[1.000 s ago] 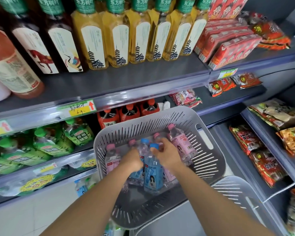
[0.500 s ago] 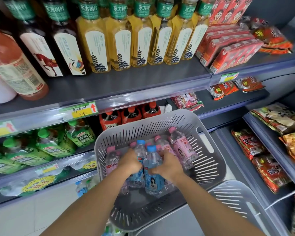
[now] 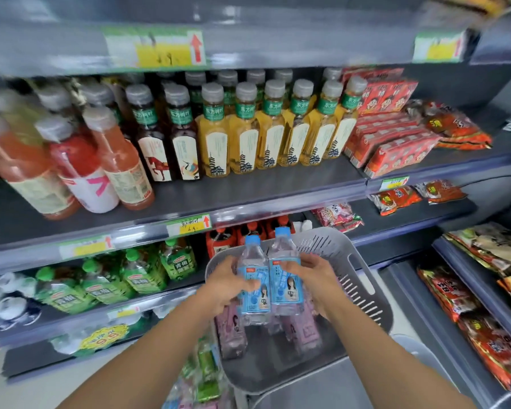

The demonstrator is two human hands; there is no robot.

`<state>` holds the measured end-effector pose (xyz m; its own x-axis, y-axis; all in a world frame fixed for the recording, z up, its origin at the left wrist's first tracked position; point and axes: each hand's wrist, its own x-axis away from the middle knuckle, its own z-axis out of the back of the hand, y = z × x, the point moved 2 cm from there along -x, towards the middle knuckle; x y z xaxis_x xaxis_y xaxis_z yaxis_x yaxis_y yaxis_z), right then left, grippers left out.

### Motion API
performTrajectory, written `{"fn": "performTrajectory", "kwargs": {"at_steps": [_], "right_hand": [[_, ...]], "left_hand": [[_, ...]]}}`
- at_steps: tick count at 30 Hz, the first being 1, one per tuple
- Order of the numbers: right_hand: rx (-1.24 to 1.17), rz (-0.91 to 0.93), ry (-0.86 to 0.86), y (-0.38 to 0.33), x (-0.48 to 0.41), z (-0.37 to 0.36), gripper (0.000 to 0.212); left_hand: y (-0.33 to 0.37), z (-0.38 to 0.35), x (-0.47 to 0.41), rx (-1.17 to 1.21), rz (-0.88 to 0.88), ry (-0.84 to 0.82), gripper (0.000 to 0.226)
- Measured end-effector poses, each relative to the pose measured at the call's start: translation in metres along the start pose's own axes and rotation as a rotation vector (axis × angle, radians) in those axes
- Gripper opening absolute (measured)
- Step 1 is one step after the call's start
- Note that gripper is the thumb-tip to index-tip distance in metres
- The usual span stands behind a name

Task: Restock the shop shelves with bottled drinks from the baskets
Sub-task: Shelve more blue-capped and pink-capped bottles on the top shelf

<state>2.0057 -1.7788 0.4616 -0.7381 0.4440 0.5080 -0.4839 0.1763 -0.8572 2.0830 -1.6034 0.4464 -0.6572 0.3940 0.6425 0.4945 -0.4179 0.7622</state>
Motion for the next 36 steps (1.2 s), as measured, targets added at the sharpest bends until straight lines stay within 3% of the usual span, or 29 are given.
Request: {"fn": "performTrajectory", "kwargs": {"at_steps": [4, 16, 22, 27, 31, 36], "right_hand": [[-0.062, 0.091, -0.019, -0.035, 0.027, -0.016, 0.036], [-0.148, 0.339, -0.116, -0.136, 0.107, -0.091, 0.04], [-0.137, 0.475, -0.179, -0.185, 0.159, -0.129, 0.043], [-0.167, 0.546, -0.235, -0.221, 0.194, -0.162, 0.065], [-0.163, 0.597, -0.283, -0.245, 0.21, -0.181, 0.049], [-0.152, 0.645, -0.341, -0.276, 0.224, -0.205, 0.048]], "left_hand": [[0.028, 0.026, 0.035, 0.071, -0.078, -0.001, 0.055], [0.104, 0.13, 0.163, 0.207, -0.361, 0.021, 0.043], [0.123, 0.18, 0.221, 0.2, -0.496, 0.034, 0.058], [0.139, 0.217, 0.264, 0.18, -0.579, 0.067, 0.056], [0.15, 0.236, 0.294, 0.192, -0.637, 0.118, 0.054], [0.16, 0.252, 0.326, 0.249, -0.692, 0.212, 0.055]]}}
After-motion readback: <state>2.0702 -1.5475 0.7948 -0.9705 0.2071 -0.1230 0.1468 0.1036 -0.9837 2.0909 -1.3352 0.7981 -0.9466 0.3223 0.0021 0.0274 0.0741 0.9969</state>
